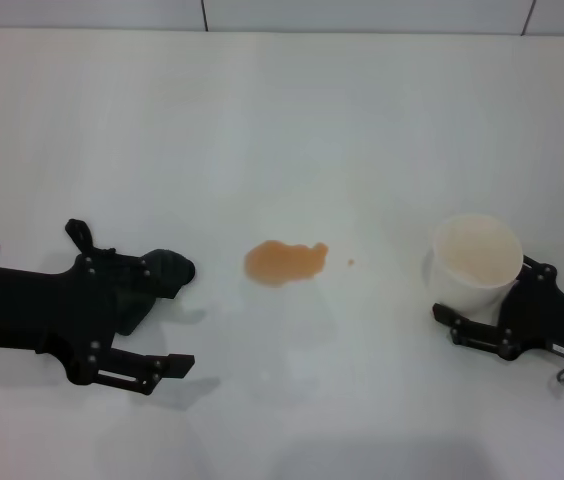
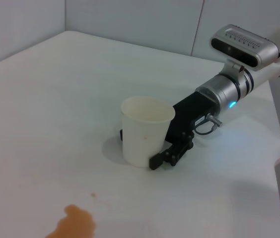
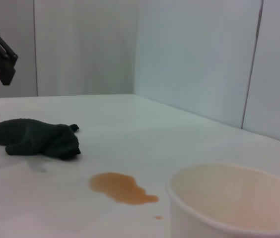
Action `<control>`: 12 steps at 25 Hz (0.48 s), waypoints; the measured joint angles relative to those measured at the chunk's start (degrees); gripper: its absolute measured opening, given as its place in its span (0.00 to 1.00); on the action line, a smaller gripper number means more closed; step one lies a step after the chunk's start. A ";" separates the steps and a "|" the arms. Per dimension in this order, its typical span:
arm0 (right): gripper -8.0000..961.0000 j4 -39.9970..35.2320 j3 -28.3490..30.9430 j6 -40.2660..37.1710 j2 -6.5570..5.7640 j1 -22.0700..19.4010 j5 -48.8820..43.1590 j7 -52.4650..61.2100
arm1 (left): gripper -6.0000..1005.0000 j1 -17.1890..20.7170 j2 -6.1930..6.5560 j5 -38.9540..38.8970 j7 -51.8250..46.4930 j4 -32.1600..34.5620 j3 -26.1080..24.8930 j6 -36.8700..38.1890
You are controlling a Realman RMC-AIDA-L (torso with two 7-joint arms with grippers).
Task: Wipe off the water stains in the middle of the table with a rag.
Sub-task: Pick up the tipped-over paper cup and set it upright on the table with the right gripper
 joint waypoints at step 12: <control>0.90 -8.69 -1.35 -0.99 -1.76 -6.01 -3.07 6.14 | 0.84 0.21 0.00 -0.35 -0.09 -0.02 -0.28 0.00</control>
